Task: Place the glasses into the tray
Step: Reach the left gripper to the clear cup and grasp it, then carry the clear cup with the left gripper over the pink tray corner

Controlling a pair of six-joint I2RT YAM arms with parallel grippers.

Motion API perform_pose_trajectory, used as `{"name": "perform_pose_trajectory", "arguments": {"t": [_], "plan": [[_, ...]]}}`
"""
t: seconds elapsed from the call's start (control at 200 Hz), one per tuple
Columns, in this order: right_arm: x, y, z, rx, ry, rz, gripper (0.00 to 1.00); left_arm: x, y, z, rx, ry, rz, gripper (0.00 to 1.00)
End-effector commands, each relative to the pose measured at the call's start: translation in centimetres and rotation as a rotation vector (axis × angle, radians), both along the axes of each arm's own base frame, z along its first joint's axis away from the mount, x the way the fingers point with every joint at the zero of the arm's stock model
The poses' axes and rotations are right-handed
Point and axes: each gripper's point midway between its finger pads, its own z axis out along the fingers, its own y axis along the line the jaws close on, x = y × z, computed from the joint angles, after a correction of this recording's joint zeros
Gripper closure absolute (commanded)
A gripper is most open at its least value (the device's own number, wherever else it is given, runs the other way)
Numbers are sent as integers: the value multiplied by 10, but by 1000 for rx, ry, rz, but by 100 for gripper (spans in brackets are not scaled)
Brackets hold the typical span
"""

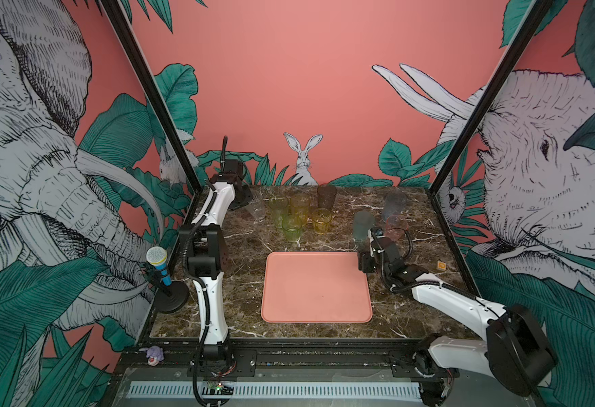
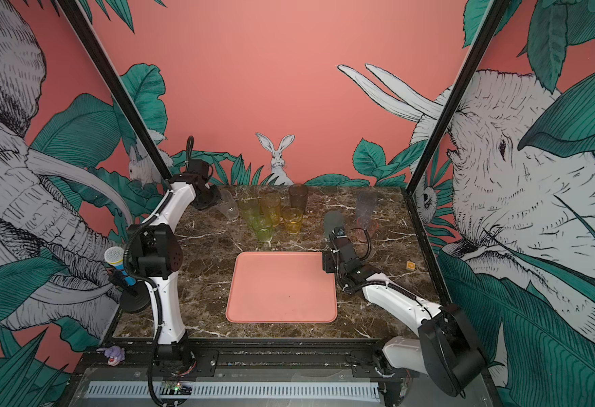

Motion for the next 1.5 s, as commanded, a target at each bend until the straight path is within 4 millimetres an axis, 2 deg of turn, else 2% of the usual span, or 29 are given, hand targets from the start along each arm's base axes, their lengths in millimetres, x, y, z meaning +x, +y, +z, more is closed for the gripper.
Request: {"name": "perform_pose_trajectory", "arguments": {"t": [0.0,0.095,0.225,0.42,0.59,0.705,0.936,1.176,1.316,1.496], "plan": [[8,3,10,18,-18,-11,30,-18,-1,22,-17,-6,-24,100],[8,3,10,18,-14,-11,30,-28,1,38,1,-8,-36,100],[7,3,10,20,-13,-12,30,-54,5,55,29,6,-52,100],[7,5,7,24,3,-10,30,-101,16,79,104,61,-88,100],[7,6,5,25,16,-10,29,-141,22,113,183,-3,-130,100],[6,5,6,24,14,-10,29,-167,23,120,190,12,-154,100],[6,6,7,31,12,-10,29,-212,8,122,129,37,-251,100],[4,7,8,47,13,-4,29,-250,-15,107,81,134,-391,100],[5,8,7,54,17,-7,29,-260,-26,96,79,148,-429,100],[4,8,6,55,22,-7,29,-259,-41,82,59,144,-453,100]]}}
